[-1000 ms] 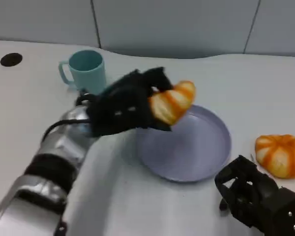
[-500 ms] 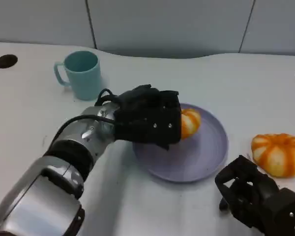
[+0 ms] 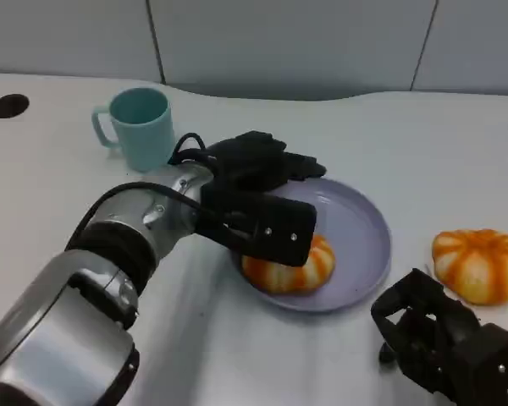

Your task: Grasp the bread from the table and place it into the plate.

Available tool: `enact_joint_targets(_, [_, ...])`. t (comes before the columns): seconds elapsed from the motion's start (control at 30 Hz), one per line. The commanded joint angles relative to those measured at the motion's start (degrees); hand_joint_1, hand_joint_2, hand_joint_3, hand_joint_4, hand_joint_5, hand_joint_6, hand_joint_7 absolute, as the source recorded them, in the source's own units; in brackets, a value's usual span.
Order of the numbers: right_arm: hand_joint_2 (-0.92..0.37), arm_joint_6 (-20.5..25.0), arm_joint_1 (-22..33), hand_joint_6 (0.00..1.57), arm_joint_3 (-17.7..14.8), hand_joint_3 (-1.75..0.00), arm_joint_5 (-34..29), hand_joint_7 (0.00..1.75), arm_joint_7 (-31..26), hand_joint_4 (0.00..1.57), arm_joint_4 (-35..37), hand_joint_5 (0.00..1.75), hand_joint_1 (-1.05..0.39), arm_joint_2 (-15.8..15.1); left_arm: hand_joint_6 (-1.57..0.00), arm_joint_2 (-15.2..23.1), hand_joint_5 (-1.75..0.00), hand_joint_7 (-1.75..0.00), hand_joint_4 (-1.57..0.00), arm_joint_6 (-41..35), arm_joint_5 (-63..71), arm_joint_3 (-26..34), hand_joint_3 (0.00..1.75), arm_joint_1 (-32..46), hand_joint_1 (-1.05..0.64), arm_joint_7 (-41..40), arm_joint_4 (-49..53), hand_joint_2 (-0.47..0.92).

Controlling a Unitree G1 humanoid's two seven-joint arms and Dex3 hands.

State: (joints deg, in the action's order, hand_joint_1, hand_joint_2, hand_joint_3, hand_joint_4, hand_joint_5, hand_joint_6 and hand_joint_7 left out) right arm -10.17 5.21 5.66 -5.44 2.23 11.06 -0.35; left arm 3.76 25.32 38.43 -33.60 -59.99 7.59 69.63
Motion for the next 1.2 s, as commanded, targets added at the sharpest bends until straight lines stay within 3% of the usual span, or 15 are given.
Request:
enact_joint_targets(0.03, [-0.92,0.5,-0.1,0.37,-0.8,-0.35,0.7,1.75,0.1,0.57,-0.3,1.75,-0.28,-0.5,-0.12,1.8,-0.15,0.0,0.0,1.6,-3.0,2.8,0.25,-0.8,-0.99,2.6,-0.4,0.92])
enact_joint_targets(0.13, [-0.92,1.0,-0.2,0.37,-0.9,-0.36,0.8,1.75,0.2,0.56,-0.4,1.75,-0.28,-0.6,-0.13,2.4,-0.14,-0.01,0.0,2.8,-4.9,4.6,0.26,-0.3,-0.99,4.0,-0.8,0.92])
enact_joint_targets(0.27, [-0.92,0.9,-0.3,0.35,-0.7,-0.36,-0.7,1.75,-0.8,0.55,-0.4,1.75,-0.29,-0.9,-0.16,7.4,-0.17,-0.02,-0.05,9.7,-17.3,14.1,0.25,8.0,-0.93,10.0,-8.0,0.92])
enact_joint_targets(0.33, [-0.92,1.0,-0.4,0.35,-0.7,-0.36,-0.8,1.75,-0.7,0.54,-0.4,1.75,-0.29,-1.1,-0.16,8.1,-0.17,-0.02,-0.06,10.1,-20.4,15.9,0.25,10.1,-0.92,12.8,-10.4,0.92])
enact_joint_targets(0.47, [-0.92,-0.7,-1.4,0.37,-0.9,-0.35,-0.8,1.75,-0.7,0.57,1.2,1.75,-0.28,-1.5,-0.19,9.4,-0.18,-0.03,-0.08,4.6,-37.1,23.5,0.24,21.2,-0.9,27.0,-23.1,0.92])
enact_joint_targets(0.67, [-0.92,-0.8,-1.5,0.37,-1.3,-0.35,0.5,1.75,0.1,0.57,2.0,1.75,-0.28,-1.3,-0.24,8.3,-0.24,-0.04,-0.21,0.7,-48.4,30.4,0.25,33.8,-0.82,29.5,-36.5,0.92])
enact_joint_targets(0.77, [-0.92,-0.7,-1.8,0.38,-1.0,-0.34,0.0,1.75,-0.4,0.59,2.1,1.75,-0.28,-1.1,-0.32,6.3,-0.33,-0.06,-0.37,1.3,-53.0,34.5,0.28,40.6,-0.7,27.6,-40.1,0.92])
enact_joint_targets(0.8, [-0.92,-0.7,-1.8,0.38,-1.0,-0.34,0.0,1.75,-0.5,0.59,2.2,1.75,-0.28,-1.0,-0.45,6.0,-0.46,-0.12,-0.47,0.3,-54.4,35.6,0.28,42.5,-0.63,27.4,-41.7,0.92])
enact_joint_targets(0.87, [-0.92,-1.0,-1.9,0.38,-1.1,-0.34,0.5,1.75,-0.3,0.6,2.4,1.75,-0.28,-0.9,-0.56,5.5,-0.76,-0.2,-0.46,-0.8,-56.3,37.2,0.29,45.3,-0.57,27.0,-43.6,0.92])
enact_joint_targets(0.9, [-0.92,-1.1,-1.9,0.38,-1.1,-0.34,0.8,1.75,-0.1,0.6,2.5,1.75,-0.27,-0.9,-0.52,5.3,-1.08,-0.57,-0.41,-0.9,-56.7,37.9,0.31,46.2,-0.54,27.0,-44.1,0.92])
enact_joint_targets(1.0, [-0.92,-2.2,-1.4,0.38,-0.9,-0.34,0.4,1.75,-0.1,0.59,2.7,1.75,-0.28,-1.2,-0.31,4.9,-1.62,-1.45,-0.32,-6.8,-59.3,39.9,0.23,51.3,-0.49,25.4,-47.3,0.92])
enact_joint_targets(1.1, [-0.92,-2.6,-1.0,0.38,-0.6,-0.34,-0.1,1.75,0.0,0.59,2.4,1.75,-0.29,-1.6,-0.29,4.5,-1.73,-1.69,-0.39,-9.6,-60.2,41.3,0.2,54.4,-0.42,24.0,-49.1,0.92])
enact_joint_targets(1.2, [-0.92,-3.8,-0.9,0.38,-0.8,-0.34,0.5,1.75,0.7,0.59,2.8,1.75,-0.28,-1.7,-0.33,3.9,-1.74,-1.74,-0.47,-11.9,-60.6,42.4,0.16,56.0,-0.39,22.8,-50.4,0.92])
